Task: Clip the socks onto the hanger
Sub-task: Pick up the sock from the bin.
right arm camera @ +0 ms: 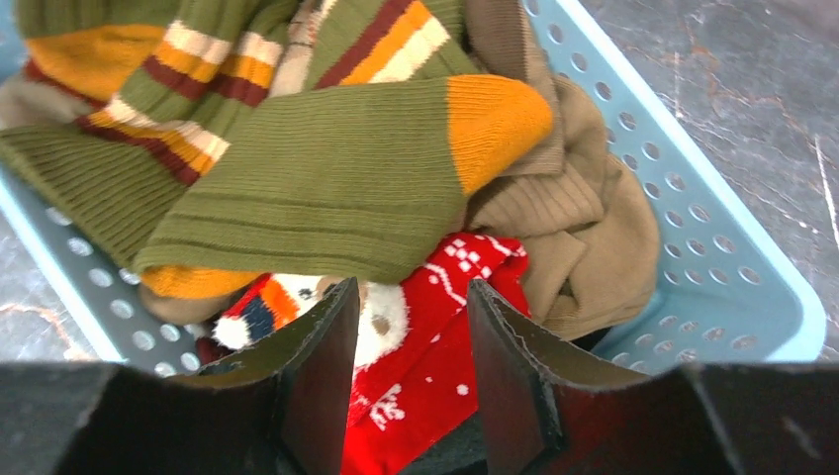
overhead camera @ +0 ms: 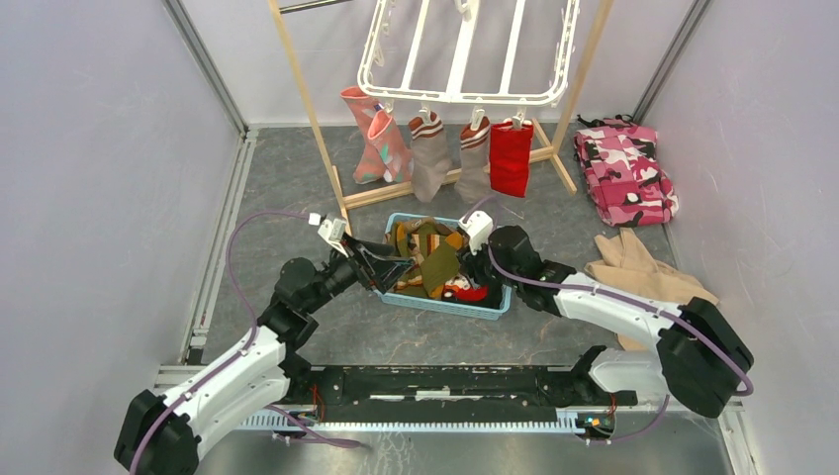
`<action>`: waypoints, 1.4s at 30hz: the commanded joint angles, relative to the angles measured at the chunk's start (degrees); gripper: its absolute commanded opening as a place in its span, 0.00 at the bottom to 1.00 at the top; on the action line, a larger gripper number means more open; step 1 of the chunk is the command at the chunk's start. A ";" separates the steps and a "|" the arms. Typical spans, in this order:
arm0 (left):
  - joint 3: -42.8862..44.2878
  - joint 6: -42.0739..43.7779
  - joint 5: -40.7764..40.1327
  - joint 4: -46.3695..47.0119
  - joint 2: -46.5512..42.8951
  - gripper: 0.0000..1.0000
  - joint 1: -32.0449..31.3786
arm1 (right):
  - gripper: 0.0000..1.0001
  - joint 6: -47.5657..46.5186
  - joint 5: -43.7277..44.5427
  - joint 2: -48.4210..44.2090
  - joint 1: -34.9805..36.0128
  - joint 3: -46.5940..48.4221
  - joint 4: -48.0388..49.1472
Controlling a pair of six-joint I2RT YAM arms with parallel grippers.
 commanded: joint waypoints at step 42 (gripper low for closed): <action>-3.76 -2.55 10.20 16.20 3.35 0.92 0.23 | 0.00 -2.26 2.41 -18.56 1.53 3.03 4.11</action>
